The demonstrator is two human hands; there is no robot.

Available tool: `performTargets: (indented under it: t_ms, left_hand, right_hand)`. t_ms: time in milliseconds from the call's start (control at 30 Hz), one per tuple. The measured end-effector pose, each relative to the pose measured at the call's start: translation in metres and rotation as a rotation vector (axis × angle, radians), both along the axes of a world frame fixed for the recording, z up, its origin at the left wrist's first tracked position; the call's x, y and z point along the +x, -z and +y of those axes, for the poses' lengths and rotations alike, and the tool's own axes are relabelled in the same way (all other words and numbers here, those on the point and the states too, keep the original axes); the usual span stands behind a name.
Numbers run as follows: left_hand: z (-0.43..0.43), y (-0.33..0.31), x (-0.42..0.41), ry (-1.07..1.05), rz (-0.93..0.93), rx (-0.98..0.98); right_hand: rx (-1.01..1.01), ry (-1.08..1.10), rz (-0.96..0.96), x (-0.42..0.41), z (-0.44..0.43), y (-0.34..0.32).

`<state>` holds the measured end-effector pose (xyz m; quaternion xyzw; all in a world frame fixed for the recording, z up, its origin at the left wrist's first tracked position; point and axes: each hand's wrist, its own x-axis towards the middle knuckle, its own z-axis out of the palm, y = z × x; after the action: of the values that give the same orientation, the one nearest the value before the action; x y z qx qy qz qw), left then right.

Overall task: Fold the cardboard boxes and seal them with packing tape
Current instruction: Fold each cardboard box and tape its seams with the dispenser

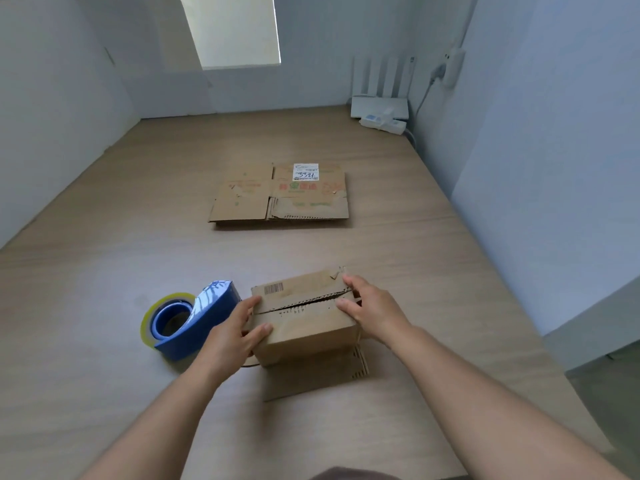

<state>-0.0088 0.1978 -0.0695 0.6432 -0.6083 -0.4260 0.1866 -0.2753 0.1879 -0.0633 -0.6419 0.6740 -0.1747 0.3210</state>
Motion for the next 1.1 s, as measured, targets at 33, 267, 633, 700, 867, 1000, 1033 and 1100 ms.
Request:
performTargets:
  t_ms: [33, 267, 633, 700, 867, 1000, 1033, 1100]
  left_hand:
    - [0.001, 0.003, 0.001, -0.004, 0.016, -0.003]
    - [-0.003, 0.008, 0.002, -0.034, 0.099, -0.010]
    - [-0.004, 0.010, 0.008, 0.022, 0.062, -0.026]
    - [-0.002, 0.011, 0.008, 0.019, 0.070, -0.042]
    - [-0.004, 0.008, -0.001, 0.085, -0.239, -0.220]
    - [-0.007, 0.007, -0.009, 0.331, -0.469, -0.352]
    - [-0.008, 0.008, -0.009, 0.353, -0.478, -0.348]
    - [-0.008, 0.008, -0.008, 0.346, -0.445, -0.337]
  right_hand:
    - [-0.002, 0.001, -0.013, -0.002, 0.000, 0.002]
    - [-0.072, -0.004, -0.051, 0.000, 0.006, 0.009]
    - [0.048, 0.078, -0.424, -0.009, 0.006, 0.014]
    - [0.072, 0.087, -0.471, -0.012, 0.005, 0.014]
    - [0.055, 0.109, -0.460, -0.011, 0.004, 0.016]
    - [0.045, 0.104, -0.416, -0.009, 0.004, 0.012]
    - [0.047, 0.100, -0.400, -0.007, 0.005, 0.011]
    - [0.057, 0.076, -0.344, -0.004, 0.006, 0.009]
